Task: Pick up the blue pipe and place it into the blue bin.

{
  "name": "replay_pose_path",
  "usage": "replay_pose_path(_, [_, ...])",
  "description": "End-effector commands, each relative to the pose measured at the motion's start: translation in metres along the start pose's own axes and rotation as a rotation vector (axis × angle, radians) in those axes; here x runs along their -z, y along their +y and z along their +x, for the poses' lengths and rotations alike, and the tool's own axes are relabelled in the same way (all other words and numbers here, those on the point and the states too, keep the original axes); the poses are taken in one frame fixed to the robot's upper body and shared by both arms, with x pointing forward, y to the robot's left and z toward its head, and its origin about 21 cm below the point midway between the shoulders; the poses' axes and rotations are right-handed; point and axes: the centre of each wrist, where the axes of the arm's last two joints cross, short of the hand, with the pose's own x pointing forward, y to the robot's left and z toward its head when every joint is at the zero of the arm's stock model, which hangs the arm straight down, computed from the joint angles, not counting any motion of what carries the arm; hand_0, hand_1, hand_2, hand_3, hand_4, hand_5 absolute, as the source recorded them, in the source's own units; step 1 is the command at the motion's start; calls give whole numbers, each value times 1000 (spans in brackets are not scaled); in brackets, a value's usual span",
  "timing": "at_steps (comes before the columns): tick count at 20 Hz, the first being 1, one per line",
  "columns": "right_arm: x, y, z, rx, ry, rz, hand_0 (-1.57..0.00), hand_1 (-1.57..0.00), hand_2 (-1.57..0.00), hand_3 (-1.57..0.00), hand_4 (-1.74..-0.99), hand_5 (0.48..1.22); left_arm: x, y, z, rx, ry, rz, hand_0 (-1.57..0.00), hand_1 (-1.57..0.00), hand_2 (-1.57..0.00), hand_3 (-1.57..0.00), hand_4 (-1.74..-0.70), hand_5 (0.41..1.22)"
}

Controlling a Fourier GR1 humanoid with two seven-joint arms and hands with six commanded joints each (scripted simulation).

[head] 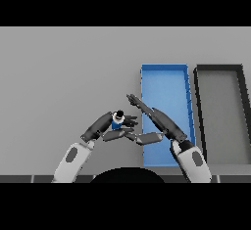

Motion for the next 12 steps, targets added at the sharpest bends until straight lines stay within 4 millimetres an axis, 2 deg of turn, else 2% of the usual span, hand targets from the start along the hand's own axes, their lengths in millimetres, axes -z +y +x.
replay_pose_path(1, [4,0,7,-5,-25,30,1,0,-43,1,-1294,560,0,-1,-1,-2,2,1,-1571,-1571,-1571,-1571,-1467,1221])
replay_pose_path(2, [7,3,8,-4,-25,59,1,0,-45,1,-1282,555,-1,0,-3,2,4,2,-1571,-1571,-1571,-1571,-1466,1221])
replay_pose_path(7, [33,7,36,-74,-100,147,-7,-16,-66,1,-1223,540,0,1,-6,-46,15,-23,-1571,-1571,-1571,-1571,-1469,1221])
replay_pose_path(10, [50,9,40,-94,-65,185,-23,-32,-83,1,-1186,521,1,6,-3,-23,29,-9,-1571,-1571,-1571,-1571,-1469,1221])
replay_pose_path(12, [60,11,43,-100,-64,207,-34,-55,-110,-7,-1192,507,-2,5,-3,-9,23,-11,-1571,-1571,-1571,-1571,-1467,1221])
